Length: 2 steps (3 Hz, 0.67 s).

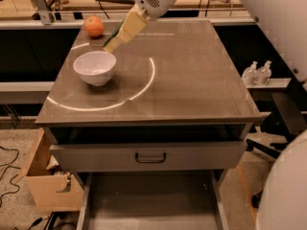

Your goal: Pick sponge from white bowl and place on counter

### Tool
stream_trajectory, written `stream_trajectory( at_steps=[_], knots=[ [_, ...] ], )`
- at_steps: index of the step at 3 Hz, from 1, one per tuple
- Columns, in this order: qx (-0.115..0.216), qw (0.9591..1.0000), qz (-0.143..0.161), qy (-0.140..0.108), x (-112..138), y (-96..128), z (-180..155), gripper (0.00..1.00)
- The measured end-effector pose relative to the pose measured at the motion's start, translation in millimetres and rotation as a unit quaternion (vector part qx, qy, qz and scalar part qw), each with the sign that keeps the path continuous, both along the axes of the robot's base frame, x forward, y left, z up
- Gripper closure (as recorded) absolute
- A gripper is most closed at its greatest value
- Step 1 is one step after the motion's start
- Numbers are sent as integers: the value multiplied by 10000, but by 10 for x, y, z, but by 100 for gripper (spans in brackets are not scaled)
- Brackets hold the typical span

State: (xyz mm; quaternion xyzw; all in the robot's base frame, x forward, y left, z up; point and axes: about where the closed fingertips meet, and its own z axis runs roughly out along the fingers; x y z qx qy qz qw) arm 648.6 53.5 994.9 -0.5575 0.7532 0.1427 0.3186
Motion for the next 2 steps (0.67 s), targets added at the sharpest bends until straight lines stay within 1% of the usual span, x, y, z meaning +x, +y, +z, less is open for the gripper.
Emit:
stream_trajectory(
  at_steps=[1, 2],
  knots=[
    [329, 9994, 43, -94, 10, -363, 22, 100],
    [558, 9982, 109, -173, 25, -717, -81, 100]
  ],
)
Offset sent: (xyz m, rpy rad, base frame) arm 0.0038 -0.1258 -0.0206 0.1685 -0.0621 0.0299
